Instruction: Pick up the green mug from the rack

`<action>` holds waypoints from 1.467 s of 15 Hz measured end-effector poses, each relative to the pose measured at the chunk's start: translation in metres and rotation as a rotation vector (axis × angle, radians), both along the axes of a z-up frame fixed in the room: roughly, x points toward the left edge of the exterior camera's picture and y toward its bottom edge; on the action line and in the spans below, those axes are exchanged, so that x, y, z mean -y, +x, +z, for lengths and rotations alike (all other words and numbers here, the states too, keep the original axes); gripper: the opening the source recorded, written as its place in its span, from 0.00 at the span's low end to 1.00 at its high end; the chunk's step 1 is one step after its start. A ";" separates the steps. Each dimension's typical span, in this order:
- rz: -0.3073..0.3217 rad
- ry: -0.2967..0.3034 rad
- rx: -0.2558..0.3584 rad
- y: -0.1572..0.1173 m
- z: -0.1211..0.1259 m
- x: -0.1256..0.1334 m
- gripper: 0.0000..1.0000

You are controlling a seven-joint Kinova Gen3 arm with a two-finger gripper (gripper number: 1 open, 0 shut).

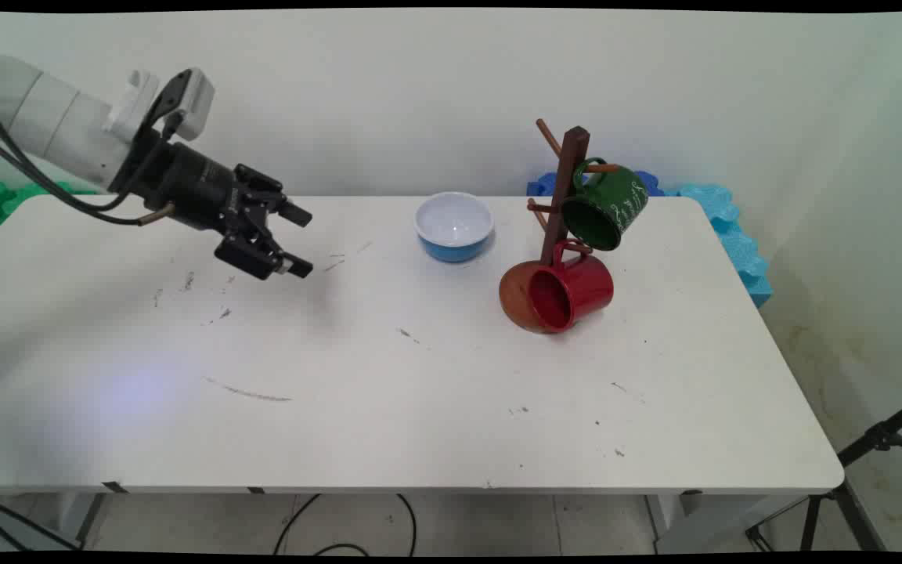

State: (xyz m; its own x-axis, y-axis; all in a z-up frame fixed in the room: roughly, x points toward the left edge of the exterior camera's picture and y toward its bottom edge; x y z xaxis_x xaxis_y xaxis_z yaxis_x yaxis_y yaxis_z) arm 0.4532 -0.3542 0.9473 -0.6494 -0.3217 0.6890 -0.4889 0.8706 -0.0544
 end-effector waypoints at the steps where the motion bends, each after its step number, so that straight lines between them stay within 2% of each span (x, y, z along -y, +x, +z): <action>1: 0.002 -0.002 -0.007 -0.004 0.001 0.001 1.00; 4: 0.015 -0.008 -0.038 -0.021 0.007 0.003 1.00; 8: 0.055 -0.002 -0.093 -0.063 0.018 0.004 1.00; 15: 0.162 0.036 -0.182 -0.133 0.032 0.006 1.00; 22: 0.258 0.078 -0.247 -0.194 0.032 0.015 1.00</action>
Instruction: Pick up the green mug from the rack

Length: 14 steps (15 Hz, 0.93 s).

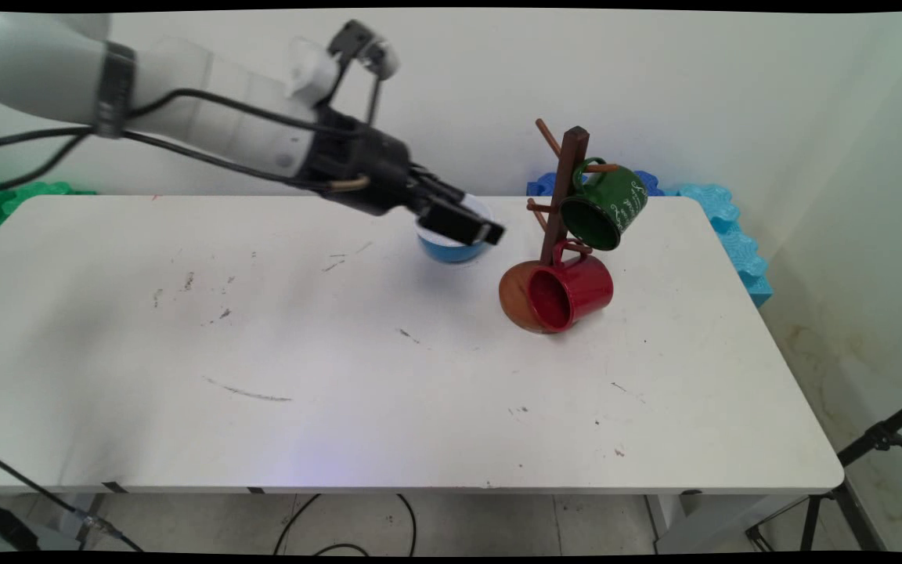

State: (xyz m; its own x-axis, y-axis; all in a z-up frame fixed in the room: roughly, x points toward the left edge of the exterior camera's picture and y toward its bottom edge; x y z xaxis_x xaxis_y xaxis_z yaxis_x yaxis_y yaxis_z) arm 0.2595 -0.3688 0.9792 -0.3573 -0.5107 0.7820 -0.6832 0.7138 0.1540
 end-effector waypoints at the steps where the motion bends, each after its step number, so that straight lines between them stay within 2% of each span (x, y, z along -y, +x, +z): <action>1: 0.013 0.006 -0.009 -0.009 -0.001 0.002 1.00; 9: 0.065 0.026 -0.072 -0.064 -0.014 0.013 1.00; 14: 0.075 0.010 -0.089 -0.086 -0.028 0.020 1.00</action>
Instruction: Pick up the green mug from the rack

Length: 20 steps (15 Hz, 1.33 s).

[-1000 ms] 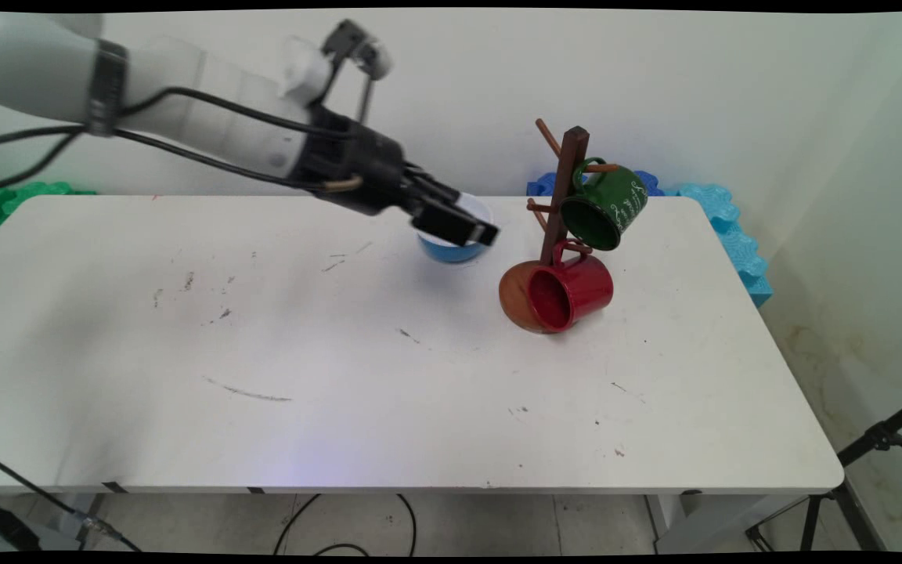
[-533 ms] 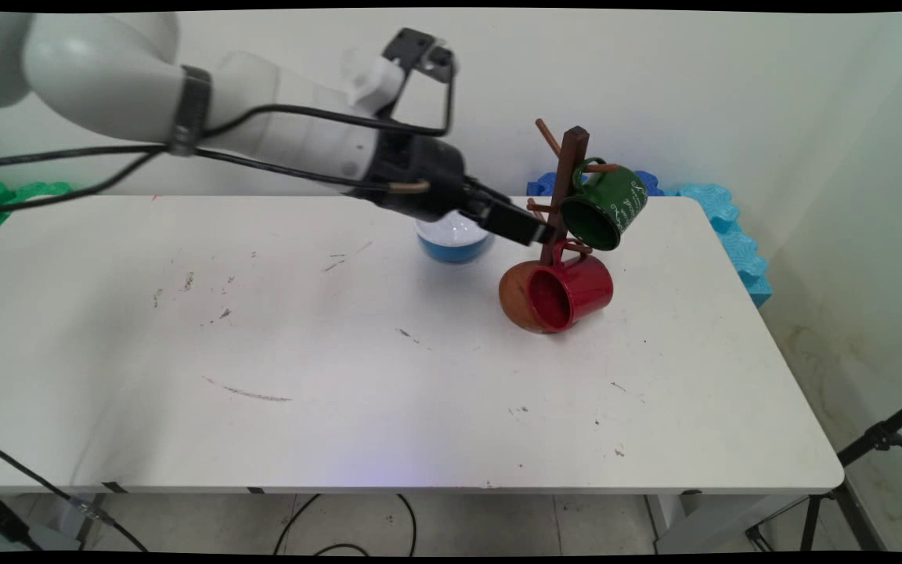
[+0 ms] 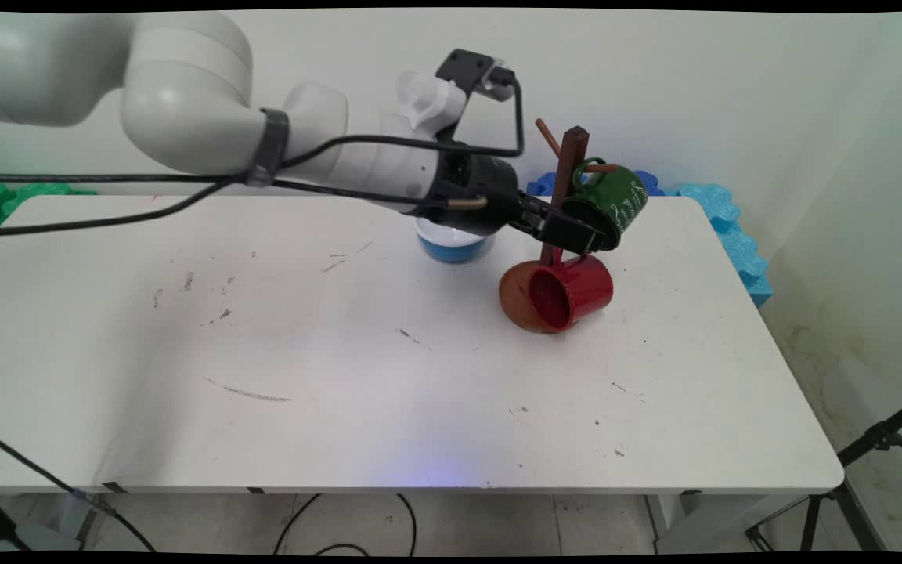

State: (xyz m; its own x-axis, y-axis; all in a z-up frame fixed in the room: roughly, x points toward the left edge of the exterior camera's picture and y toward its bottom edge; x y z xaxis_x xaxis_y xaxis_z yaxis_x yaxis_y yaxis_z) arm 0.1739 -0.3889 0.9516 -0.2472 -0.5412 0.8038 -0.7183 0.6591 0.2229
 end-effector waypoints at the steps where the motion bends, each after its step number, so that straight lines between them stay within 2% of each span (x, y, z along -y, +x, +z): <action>1: 0.002 -0.006 -0.002 -0.003 -0.003 0.002 1.00; 11: 0.002 -0.069 -0.018 -0.021 -0.037 0.014 1.00; 20: -0.008 -0.099 -0.032 -0.036 -0.057 0.024 1.00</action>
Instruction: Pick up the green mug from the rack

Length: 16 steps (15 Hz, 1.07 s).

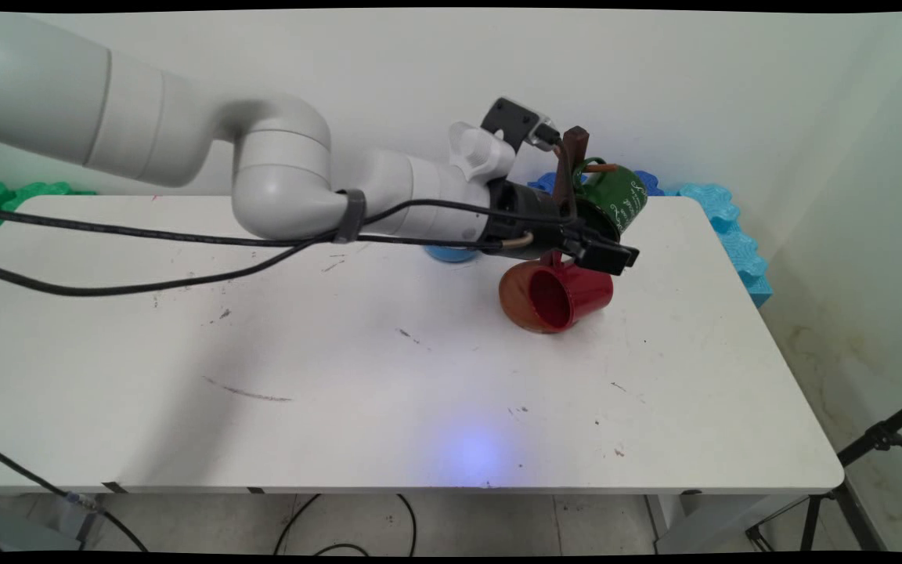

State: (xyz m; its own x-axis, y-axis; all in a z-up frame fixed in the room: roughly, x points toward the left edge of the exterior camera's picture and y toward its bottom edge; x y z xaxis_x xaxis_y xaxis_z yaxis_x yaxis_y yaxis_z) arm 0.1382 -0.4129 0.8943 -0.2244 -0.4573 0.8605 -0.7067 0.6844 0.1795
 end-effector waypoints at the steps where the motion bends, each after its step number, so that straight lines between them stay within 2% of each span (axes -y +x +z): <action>1: -0.001 -0.002 -0.002 -0.002 -0.002 0.001 1.00; 16: -0.003 -0.044 -0.032 -0.019 -0.027 0.013 1.00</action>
